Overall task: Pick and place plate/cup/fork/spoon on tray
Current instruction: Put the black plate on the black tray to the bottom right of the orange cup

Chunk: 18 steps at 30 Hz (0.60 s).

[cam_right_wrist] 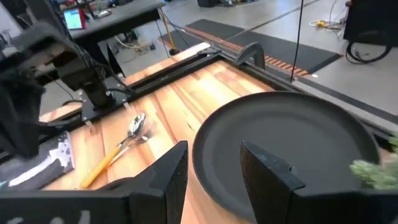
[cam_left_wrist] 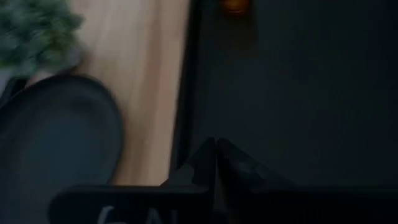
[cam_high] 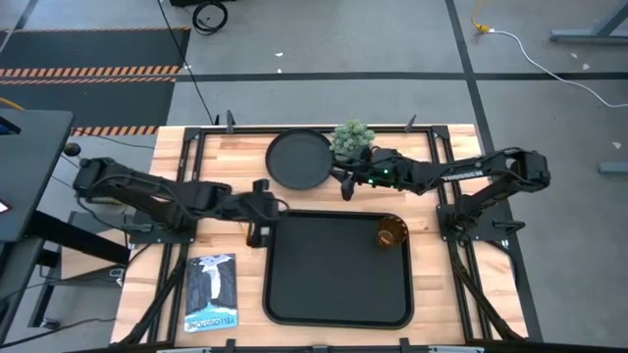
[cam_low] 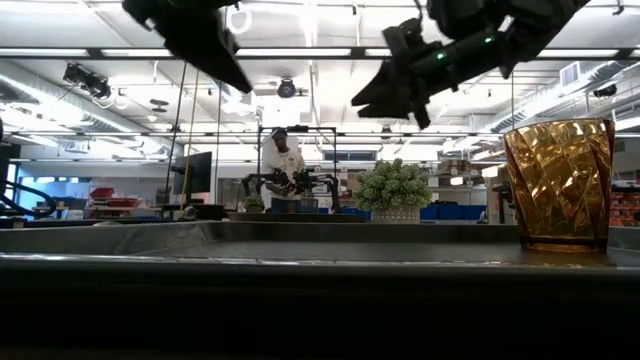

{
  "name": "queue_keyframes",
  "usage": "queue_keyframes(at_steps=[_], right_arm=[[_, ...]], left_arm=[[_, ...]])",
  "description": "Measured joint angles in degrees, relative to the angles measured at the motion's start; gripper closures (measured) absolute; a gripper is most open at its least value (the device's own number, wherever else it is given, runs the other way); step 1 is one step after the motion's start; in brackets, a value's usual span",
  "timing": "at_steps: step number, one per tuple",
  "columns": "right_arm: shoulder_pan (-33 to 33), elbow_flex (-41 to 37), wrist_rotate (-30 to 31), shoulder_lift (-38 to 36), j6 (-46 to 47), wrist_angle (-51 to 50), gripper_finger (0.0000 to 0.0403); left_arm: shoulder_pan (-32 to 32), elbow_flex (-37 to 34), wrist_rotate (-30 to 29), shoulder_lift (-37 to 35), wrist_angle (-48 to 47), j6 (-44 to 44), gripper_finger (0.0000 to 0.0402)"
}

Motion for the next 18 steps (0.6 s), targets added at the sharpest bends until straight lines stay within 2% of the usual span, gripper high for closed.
queue_keyframes(at_steps=[2,11,16,18], right_arm=[[0.03,1.00,-0.01,2.23,-0.14,-0.70,0.0250],[-0.28,9.45,-0.12,13.00,-0.24,-7.11,0.0250],[0.12,13.64,3.29,17.85,0.38,-15.13,0.0250],[0.83,14.71,3.66,19.96,0.38,-15.23,0.0250]], left_arm=[[0.21,-3.39,-2.22,-2.03,4.28,-0.75,0.0379],[1.53,-14.74,-11.98,-10.15,12.41,-3.92,0.0379],[2.25,-22.57,-16.84,-14.89,22.70,-7.13,0.0379],[2.25,-26.34,-17.44,-17.17,25.94,-9.27,0.0379]])
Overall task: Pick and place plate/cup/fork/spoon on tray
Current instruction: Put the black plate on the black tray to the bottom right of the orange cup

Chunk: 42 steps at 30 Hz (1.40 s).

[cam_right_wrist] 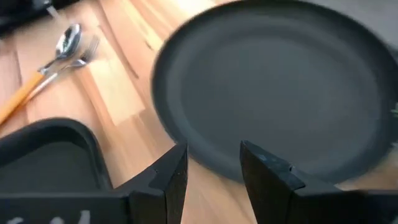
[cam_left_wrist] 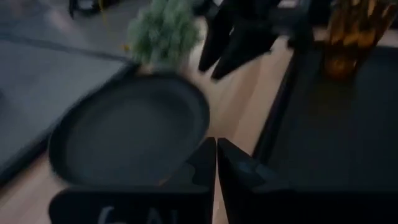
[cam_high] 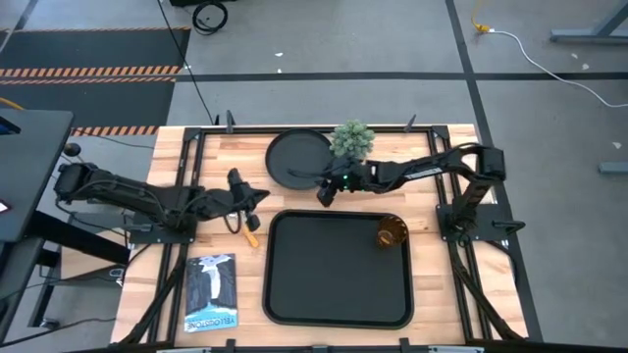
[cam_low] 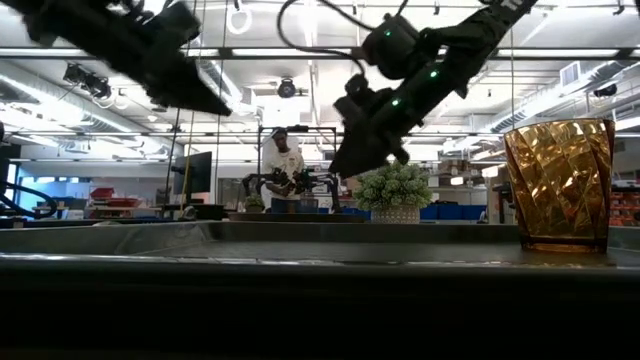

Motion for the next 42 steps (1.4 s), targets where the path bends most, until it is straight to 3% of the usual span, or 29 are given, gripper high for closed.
queue_keyframes(at_steps=[3,8,17,25,30,42], right_arm=[[1.13,0.08,0.01,1.56,-0.21,-0.35,0.0250],[2.39,0.78,3.95,2.72,2.03,-1.79,0.0250],[3.59,0.82,7.65,2.02,4.59,-6.30,0.0250],[2.18,0.79,14.87,2.49,16.80,-10.96,0.0250],[1.37,0.77,16.17,2.49,21.90,-11.19,0.0250],[-0.13,0.41,16.36,2.49,22.90,-10.35,0.0250]], left_arm=[[0.14,-4.22,-0.64,-1.32,5.18,-3.42,0.0379],[0.61,-8.00,-3.30,-3.57,6.07,-10.79,0.0379],[1.59,-7.85,-3.80,-2.11,4.66,-19.39,0.0371],[2.63,-7.83,-4.46,-1.63,4.20,-20.98,0.0348],[2.62,-7.83,-4.47,-1.63,4.02,-20.95,0.0347],[2.62,-7.83,-4.45,-1.63,3.99,-20.94,0.0347]])
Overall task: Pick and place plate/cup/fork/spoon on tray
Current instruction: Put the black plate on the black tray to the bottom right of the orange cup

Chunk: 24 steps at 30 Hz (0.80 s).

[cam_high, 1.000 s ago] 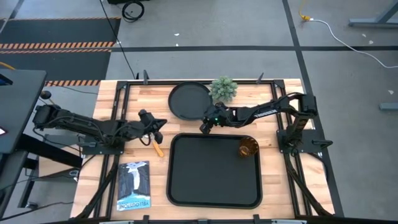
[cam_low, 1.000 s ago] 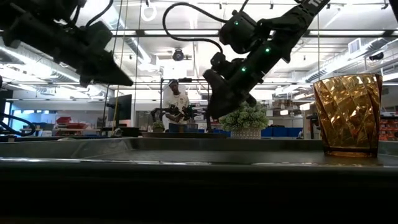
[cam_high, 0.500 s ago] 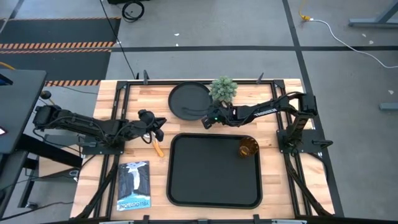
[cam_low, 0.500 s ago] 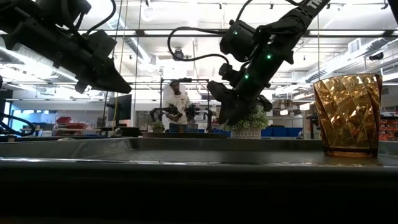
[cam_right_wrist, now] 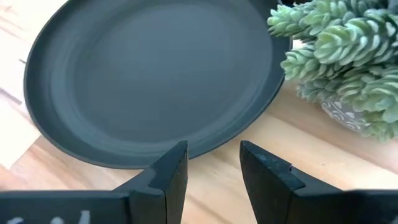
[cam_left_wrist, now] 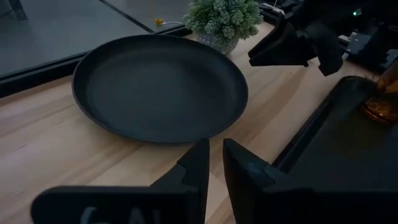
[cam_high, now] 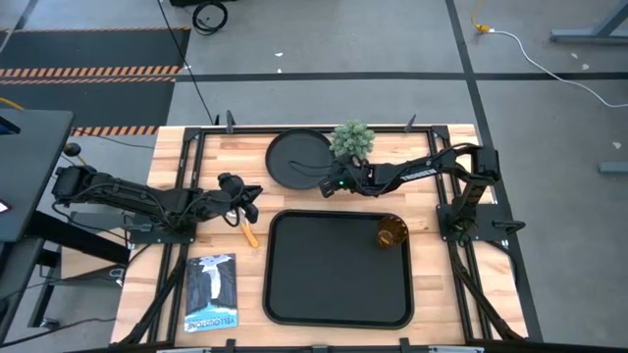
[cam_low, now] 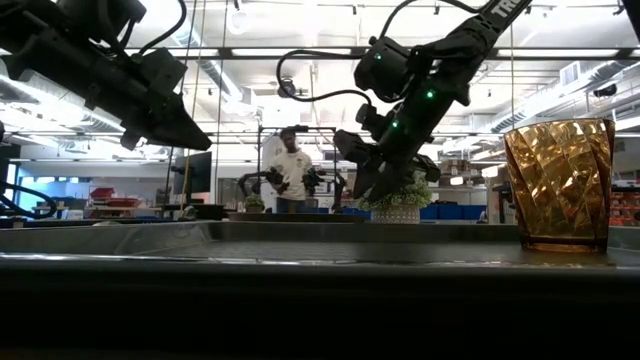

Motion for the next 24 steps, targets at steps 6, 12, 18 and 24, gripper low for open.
queue_keyframes(at_steps=[6,12,18,24], right_arm=[[0.79,-0.40,-8.17,0.00,-16.14,3.43,0.0250],[2.11,2.66,-12.43,0.20,-28.84,1.59,0.0250],[2.83,8.74,-8.45,2.76,-41.35,-5.02,0.0250],[2.44,12.90,-10.48,7.46,-48.79,-7.20,0.0250]], left_arm=[[0.00,0.00,-0.02,0.02,-0.09,0.44,0.0347],[0.00,0.00,-0.53,0.02,0.07,1.96,0.0347],[0.22,0.02,-1.41,0.01,-0.15,2.33,0.0347],[0.28,0.10,-0.16,-1.86,-3.20,5.94,0.0347]])
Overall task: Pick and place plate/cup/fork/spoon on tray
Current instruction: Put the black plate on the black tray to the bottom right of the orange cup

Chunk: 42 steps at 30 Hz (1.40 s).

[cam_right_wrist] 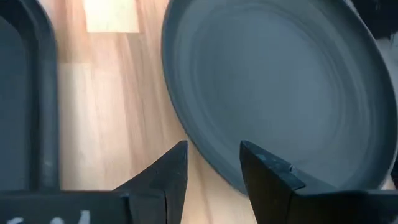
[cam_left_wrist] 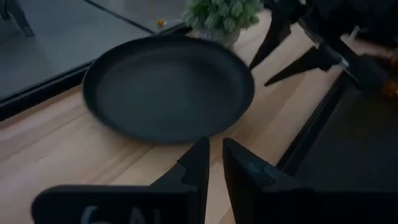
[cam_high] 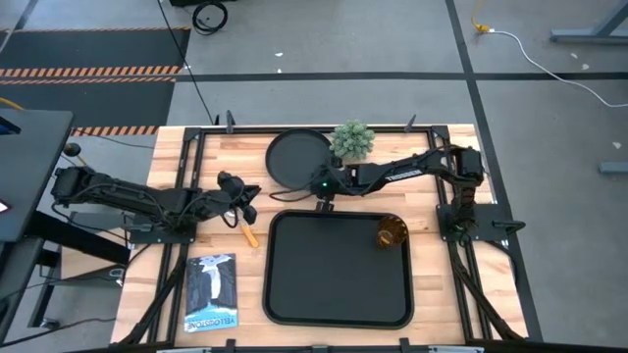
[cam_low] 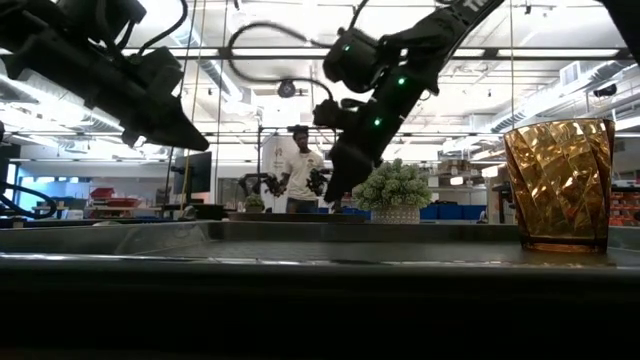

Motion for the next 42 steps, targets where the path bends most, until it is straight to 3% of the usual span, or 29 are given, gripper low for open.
queue_keyframes(at_steps=[12,20,29,42], right_arm=[[-1.03,0.38,-0.44,2.24,-8.57,-0.06,0.0250],[-2.52,0.40,-0.71,4.86,-11.35,1.66,0.0250],[-2.60,0.33,1.35,5.63,-11.34,1.96,0.0251],[-0.83,0.79,0.85,5.61,-13.27,-0.35,0.0342]], left_arm=[[5.21,-0.10,-0.15,-11.40,-7.38,10.83,0.0374],[11.18,-2.10,4.91,-11.77,-6.42,11.58,0.0395],[11.13,-4.99,5.56,-11.77,-0.21,10.55,0.0392],[11.13,-5.02,7.16,-11.71,-0.43,10.55,0.0378]])
